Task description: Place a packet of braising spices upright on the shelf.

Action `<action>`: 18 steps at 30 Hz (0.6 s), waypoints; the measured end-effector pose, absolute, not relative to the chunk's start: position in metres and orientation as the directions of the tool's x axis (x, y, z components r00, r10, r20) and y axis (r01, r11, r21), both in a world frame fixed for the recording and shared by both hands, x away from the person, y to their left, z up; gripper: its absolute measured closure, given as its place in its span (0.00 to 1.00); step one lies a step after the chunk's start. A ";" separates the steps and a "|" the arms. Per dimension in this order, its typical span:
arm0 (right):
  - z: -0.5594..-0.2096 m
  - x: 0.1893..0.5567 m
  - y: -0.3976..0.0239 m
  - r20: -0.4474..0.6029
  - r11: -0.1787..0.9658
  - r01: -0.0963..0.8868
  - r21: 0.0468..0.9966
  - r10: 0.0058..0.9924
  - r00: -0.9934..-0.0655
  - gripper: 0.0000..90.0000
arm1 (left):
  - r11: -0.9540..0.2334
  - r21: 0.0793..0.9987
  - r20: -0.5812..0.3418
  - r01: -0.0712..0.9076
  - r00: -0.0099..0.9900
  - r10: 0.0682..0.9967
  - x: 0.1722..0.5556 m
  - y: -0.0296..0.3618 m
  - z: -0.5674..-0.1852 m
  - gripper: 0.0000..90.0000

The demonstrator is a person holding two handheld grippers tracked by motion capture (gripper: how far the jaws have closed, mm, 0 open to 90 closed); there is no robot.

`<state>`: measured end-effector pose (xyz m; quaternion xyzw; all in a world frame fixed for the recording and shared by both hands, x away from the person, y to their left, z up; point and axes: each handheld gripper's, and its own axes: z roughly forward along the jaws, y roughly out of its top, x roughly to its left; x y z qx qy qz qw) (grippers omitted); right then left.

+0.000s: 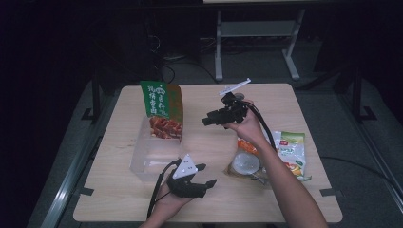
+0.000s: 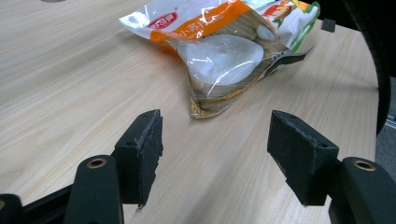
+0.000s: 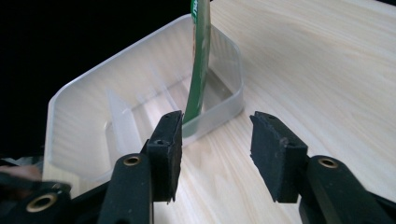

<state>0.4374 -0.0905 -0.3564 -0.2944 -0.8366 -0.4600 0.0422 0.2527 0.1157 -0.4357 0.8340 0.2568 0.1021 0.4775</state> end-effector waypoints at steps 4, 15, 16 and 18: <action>-0.356 0.432 -0.104 0.357 0.381 0.541 0.750 0.455 -0.816 0.57 | -0.411 0.850 -0.077 0.330 0.849 0.522 0.252 0.114 -0.436 0.38; -0.359 0.413 -0.138 0.367 0.370 0.569 0.734 0.490 -0.791 0.54 | -0.418 0.848 -0.068 0.326 0.849 0.524 0.253 0.116 -0.435 0.38; -0.359 0.411 -0.141 0.371 0.368 0.576 0.730 0.494 -0.786 0.54 | -0.406 0.853 -0.076 0.329 0.846 0.528 0.253 0.115 -0.435 0.38; -0.361 0.407 -0.149 0.369 0.365 0.579 0.729 0.503 -0.781 0.54 | -0.410 0.853 -0.069 0.322 0.849 0.524 0.253 0.116 -0.435 0.38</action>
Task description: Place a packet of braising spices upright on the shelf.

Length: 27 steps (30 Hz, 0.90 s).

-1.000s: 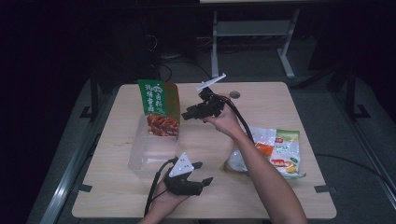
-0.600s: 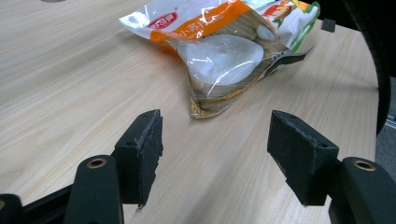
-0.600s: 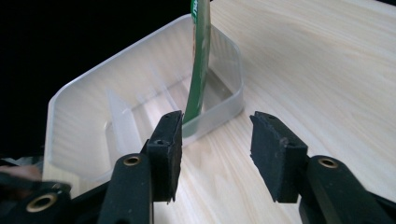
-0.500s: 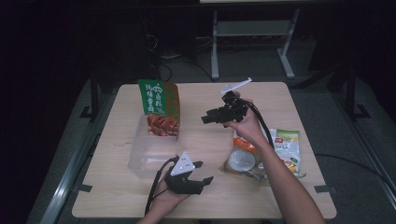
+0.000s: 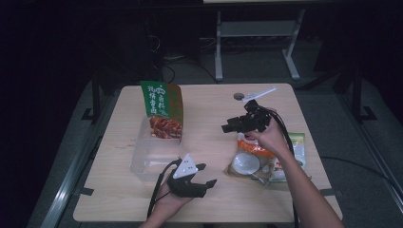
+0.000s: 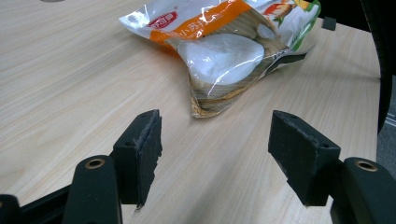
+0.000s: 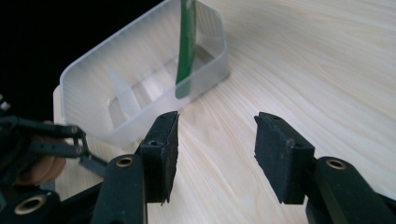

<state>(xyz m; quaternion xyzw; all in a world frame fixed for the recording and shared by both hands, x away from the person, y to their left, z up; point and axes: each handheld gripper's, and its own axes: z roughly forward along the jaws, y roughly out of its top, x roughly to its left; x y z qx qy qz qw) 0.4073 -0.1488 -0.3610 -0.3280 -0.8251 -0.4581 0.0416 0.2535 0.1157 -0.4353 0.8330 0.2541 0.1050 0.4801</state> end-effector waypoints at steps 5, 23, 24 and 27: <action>-0.364 0.398 -0.167 0.377 0.355 0.600 0.717 0.527 -0.762 0.53 | -0.421 0.848 -0.066 0.322 0.852 0.519 0.253 0.113 -0.436 0.38; -0.379 0.369 -0.224 0.393 0.325 0.658 0.679 0.595 -0.701 0.51 | -0.417 0.848 -0.070 0.326 0.850 0.522 0.253 0.111 -0.436 0.37; -0.380 0.367 -0.227 0.397 0.321 0.666 0.673 0.602 -0.692 0.51 | -0.418 0.848 -0.070 0.326 0.850 0.521 0.254 0.112 -0.436 0.37; -0.385 0.363 -0.237 0.400 0.314 0.676 0.666 0.616 -0.679 0.50 | -0.419 0.848 -0.070 0.325 0.852 0.520 0.254 0.111 -0.437 0.37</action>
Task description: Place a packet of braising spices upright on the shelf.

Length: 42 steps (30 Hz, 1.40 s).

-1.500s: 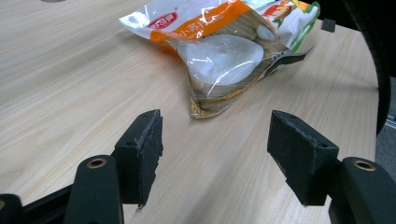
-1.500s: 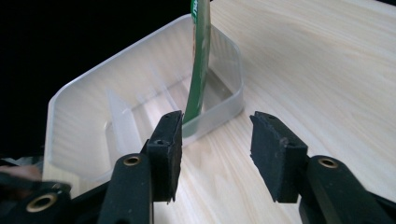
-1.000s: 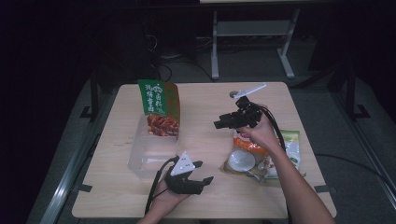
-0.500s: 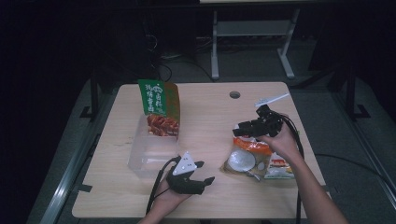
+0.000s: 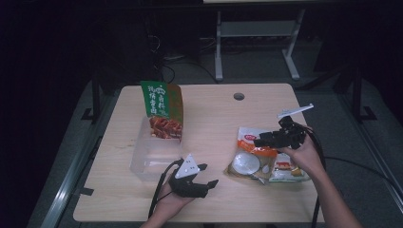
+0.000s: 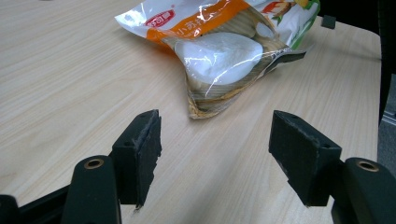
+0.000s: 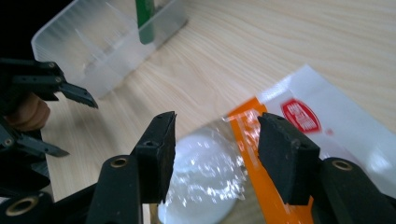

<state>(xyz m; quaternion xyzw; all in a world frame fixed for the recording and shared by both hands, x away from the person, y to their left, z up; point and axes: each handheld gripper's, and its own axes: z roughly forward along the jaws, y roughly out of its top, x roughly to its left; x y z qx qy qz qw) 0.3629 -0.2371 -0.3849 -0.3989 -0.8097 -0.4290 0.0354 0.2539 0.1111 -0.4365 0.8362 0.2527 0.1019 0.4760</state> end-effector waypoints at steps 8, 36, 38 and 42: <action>-0.396 0.355 -0.257 0.404 0.299 0.697 0.652 0.641 -0.652 0.50 | -0.421 0.847 -0.072 0.325 0.854 0.515 0.255 0.108 -0.438 0.37; -0.438 0.345 -0.294 0.436 0.215 0.789 0.576 0.735 -0.518 0.57 | -0.433 0.843 -0.067 0.319 0.861 0.505 0.252 0.102 -0.441 0.37; -0.440 0.346 -0.293 0.449 0.205 0.788 0.581 0.727 -0.520 0.61 | -0.430 0.843 -0.072 0.323 0.860 0.505 0.253 0.102 -0.441 0.37; -0.441 0.350 -0.292 0.492 0.176 0.811 0.558 0.717 -0.494 0.67 | -0.428 0.842 -0.077 0.328 0.858 0.507 0.253 0.101 -0.442 0.37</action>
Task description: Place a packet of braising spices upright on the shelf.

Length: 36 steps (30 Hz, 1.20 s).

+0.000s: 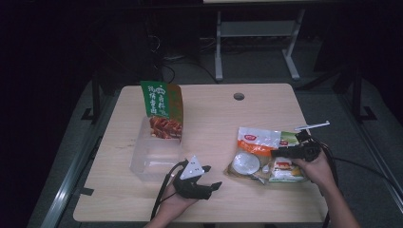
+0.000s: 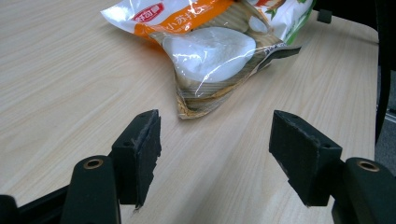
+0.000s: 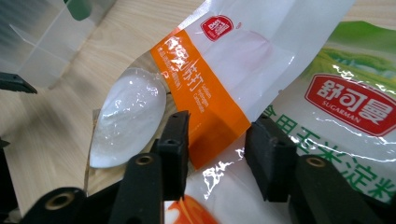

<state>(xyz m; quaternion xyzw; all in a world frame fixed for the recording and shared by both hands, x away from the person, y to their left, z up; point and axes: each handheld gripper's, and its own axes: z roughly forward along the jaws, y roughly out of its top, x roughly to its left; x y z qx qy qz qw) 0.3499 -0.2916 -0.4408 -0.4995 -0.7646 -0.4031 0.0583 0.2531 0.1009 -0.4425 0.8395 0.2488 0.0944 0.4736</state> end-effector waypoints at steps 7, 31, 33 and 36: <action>-0.442 0.354 -0.291 0.528 0.148 0.831 0.537 0.709 -0.468 0.83 | -0.426 0.843 -0.076 0.329 0.856 0.511 0.254 0.101 -0.443 0.37; -0.420 0.350 -0.277 0.500 0.197 0.788 0.583 0.677 -0.539 1.00 | -0.416 0.845 -0.093 0.338 0.857 0.507 0.256 0.099 -0.443 0.37; -0.417 0.349 -0.275 0.495 0.201 0.780 0.593 0.673 -0.549 1.00 | -0.411 0.845 -0.102 0.342 0.858 0.503 0.257 0.098 -0.442 0.37; -0.410 0.346 -0.272 0.485 0.207 0.762 0.613 0.664 -0.570 1.00 | -0.407 0.846 -0.112 0.344 0.862 0.495 0.258 0.096 -0.440 0.37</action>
